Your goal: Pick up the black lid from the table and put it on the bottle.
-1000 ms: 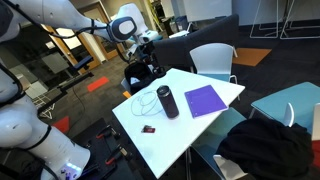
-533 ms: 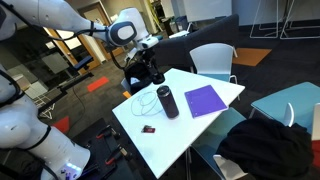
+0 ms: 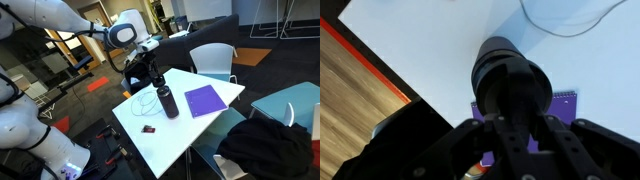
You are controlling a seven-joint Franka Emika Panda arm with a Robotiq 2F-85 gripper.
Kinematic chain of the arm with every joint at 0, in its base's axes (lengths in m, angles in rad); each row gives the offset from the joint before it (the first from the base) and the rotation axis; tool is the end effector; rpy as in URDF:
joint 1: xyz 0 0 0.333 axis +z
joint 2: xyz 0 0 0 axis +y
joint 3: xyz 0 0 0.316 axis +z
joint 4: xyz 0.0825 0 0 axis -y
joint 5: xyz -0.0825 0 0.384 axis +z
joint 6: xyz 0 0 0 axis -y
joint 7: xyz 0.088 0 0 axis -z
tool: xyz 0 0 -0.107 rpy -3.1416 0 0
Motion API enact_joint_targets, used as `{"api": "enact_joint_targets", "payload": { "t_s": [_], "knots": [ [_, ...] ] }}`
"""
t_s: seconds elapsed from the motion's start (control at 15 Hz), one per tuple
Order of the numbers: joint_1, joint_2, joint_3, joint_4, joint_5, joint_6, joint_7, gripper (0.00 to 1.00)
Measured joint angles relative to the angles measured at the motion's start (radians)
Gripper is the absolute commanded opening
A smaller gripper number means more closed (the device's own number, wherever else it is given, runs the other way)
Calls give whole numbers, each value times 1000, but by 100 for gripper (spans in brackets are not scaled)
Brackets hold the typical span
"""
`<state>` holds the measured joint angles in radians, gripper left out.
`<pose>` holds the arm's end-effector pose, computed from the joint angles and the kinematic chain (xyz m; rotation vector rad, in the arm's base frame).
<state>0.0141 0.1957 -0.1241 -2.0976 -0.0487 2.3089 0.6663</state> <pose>0.5712 -0.0628 0.3302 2.8781 -1.1184 0.0505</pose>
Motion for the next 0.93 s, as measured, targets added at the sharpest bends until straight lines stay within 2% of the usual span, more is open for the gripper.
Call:
{"api": "enact_joint_targets", "payload": {
  "t_s": [0.93],
  "knots": [
    [-2, -1, -2, -15, -41, 0, 148, 6]
  ]
}}
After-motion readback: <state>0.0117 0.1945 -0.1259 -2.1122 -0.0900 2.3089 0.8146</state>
